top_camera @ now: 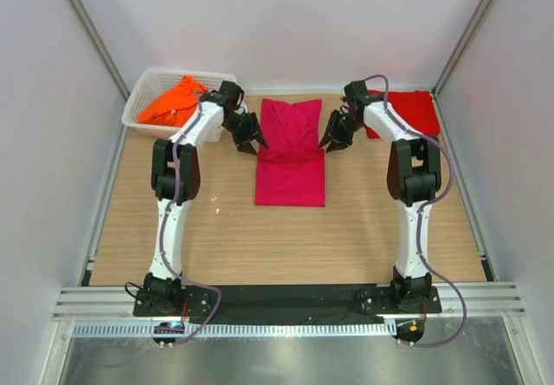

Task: Fold and stack the t-shirts
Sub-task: Fold the tshirt

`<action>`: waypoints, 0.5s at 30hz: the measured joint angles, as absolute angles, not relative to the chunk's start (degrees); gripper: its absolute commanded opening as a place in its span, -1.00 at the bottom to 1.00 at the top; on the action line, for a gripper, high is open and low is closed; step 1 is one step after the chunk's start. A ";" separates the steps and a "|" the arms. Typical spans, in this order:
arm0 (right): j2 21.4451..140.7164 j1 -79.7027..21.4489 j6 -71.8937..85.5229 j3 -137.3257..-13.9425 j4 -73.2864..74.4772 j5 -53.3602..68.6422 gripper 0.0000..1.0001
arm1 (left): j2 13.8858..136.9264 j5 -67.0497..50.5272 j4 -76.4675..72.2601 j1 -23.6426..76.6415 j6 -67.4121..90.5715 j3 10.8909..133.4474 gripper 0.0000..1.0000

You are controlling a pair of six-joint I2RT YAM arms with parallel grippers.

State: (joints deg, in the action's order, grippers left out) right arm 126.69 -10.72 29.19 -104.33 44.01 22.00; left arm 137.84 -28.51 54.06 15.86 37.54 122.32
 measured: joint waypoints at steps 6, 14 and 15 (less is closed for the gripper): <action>127.09 -11.86 24.29 -114.52 52.77 12.43 0.04 | 134.82 -24.58 55.61 15.90 34.24 122.13 0.13; 115.07 -26.79 26.46 -99.55 49.58 5.85 -0.10 | 115.11 -20.58 54.94 17.12 29.89 112.01 0.07; 115.35 -29.17 26.83 -99.15 48.73 5.45 -0.10 | 112.66 -20.36 54.61 17.43 29.32 110.50 0.07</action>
State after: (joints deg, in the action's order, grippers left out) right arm 115.35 -29.17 26.83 -99.15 48.73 5.45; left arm 112.66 -20.36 54.61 17.43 29.32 110.50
